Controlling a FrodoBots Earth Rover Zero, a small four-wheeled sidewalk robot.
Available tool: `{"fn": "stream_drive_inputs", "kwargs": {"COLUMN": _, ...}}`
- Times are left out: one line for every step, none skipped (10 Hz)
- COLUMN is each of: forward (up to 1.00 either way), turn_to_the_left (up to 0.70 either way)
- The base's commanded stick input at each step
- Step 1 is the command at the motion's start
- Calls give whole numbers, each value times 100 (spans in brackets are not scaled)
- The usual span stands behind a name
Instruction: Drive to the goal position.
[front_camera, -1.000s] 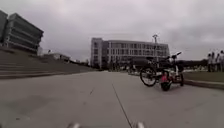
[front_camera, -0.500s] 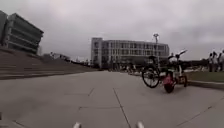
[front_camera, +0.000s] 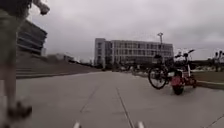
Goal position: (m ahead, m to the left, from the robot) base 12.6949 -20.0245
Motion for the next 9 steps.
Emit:
{"fn": "stream_drive_inputs", "kwargs": {"forward": 45, "turn_to_the_left": 0}}
{"fn": "stream_drive_inputs", "kwargs": {"forward": 45, "turn_to_the_left": 0}}
{"fn": "stream_drive_inputs", "kwargs": {"forward": 45, "turn_to_the_left": 0}}
{"fn": "stream_drive_inputs", "kwargs": {"forward": 45, "turn_to_the_left": 0}}
{"fn": "stream_drive_inputs", "kwargs": {"forward": 45, "turn_to_the_left": 0}}
{"fn": "stream_drive_inputs", "kwargs": {"forward": 45, "turn_to_the_left": -27}}
{"fn": "stream_drive_inputs", "kwargs": {"forward": 45, "turn_to_the_left": -26}}
{"fn": "stream_drive_inputs", "kwargs": {"forward": 45, "turn_to_the_left": -20}}
{"fn": "stream_drive_inputs", "kwargs": {"forward": 45, "turn_to_the_left": -3}}
